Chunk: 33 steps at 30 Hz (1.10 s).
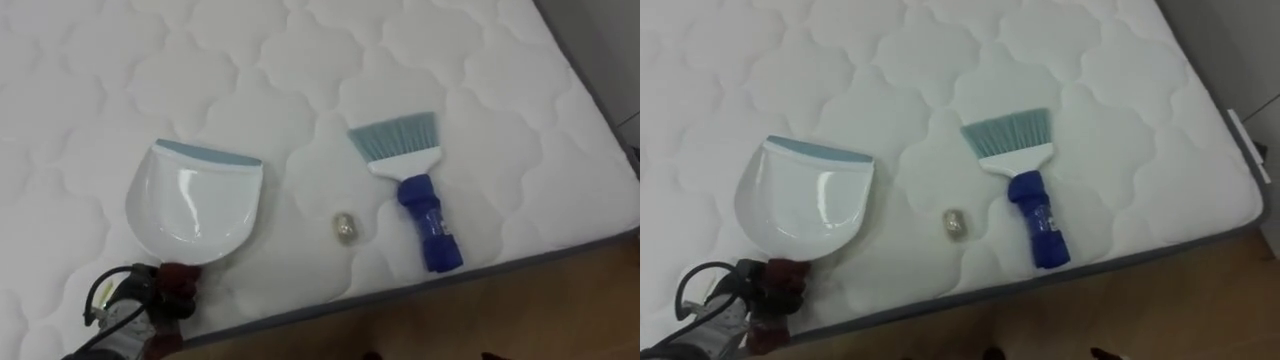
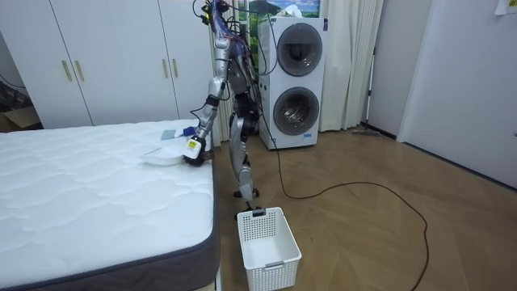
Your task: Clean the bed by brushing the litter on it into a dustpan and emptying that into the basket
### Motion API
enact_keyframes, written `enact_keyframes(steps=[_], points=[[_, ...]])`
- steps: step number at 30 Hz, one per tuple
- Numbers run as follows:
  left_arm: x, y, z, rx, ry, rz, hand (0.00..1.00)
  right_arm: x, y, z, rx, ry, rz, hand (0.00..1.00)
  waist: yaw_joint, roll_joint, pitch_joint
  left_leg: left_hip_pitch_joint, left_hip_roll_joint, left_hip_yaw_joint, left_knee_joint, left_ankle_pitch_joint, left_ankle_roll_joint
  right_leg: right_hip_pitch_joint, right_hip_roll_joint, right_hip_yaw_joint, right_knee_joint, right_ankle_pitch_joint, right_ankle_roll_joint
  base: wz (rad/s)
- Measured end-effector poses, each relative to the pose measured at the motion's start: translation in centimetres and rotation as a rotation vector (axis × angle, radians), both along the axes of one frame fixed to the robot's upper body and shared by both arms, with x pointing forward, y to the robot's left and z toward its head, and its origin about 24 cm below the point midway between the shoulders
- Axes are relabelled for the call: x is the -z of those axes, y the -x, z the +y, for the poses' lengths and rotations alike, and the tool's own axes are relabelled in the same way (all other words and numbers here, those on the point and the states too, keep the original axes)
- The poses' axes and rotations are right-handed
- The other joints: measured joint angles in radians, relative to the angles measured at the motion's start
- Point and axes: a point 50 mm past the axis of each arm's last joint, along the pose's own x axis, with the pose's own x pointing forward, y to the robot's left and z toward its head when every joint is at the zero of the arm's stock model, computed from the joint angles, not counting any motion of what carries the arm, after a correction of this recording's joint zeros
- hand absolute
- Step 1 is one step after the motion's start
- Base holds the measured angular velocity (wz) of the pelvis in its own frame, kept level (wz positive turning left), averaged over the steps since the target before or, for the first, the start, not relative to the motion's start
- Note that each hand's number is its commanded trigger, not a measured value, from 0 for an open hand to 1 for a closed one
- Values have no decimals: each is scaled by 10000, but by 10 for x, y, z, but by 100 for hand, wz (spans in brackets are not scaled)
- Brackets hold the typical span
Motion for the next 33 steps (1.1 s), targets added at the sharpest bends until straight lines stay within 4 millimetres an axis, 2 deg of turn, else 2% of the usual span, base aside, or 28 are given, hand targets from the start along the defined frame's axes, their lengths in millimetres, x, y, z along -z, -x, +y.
enact_keyframes(steps=[7, 10, 16, 23, 27, 33], points=[[-1, -1, 0, 192, -112, 9, 100, 0, 0, 1, 351, -200, -127, 0, -13, -2, 3, -39, 7, 0, 132, -20, 5, -7, -17, -17, 24, -113, 1, 0], [-2, -2, 1, 322, -187, -11, 100, -1, -2, 0, 743, -369, -341, 0, -22, 55, 10, -147, 67, -16, 358, -168, -1, -75, 48, 15, 162, -124, -15, 0], [-5, -5, 4, 1174, -868, 135, 100, -7, -14, -7, 2050, -451, -1169, 0, -54, 179, -35, -133, -8, 24, 362, -168, 12, -169, -93, -18, 478, -158, 0, 0], [-13, -9, 10, 2339, -1954, -78, 100, -21, -40, -18, 3820, -438, -2701, 0, -13, 360, -98, -100, 18, 154, 344, -168, 20, -162, -89, 2, 474, -158, 5, -1], [-11, -6, 5, 2980, -2209, -253, 100, -36, -58, -32, 4423, 84, -3679, 0, -27, 493, -92, -92, -5, 154, 332, -162, 30, -167, -111, 18, 498, -167, 19, 0], [-11, 2, 2, 3847, -2611, -394, 100, -61, -92, -42, 5285, 546, -5264, 0, 25, 481, -105, -304, -28, 330, 329, -157, 43, -585, -76, 318, 686, -185, 32, -9]])
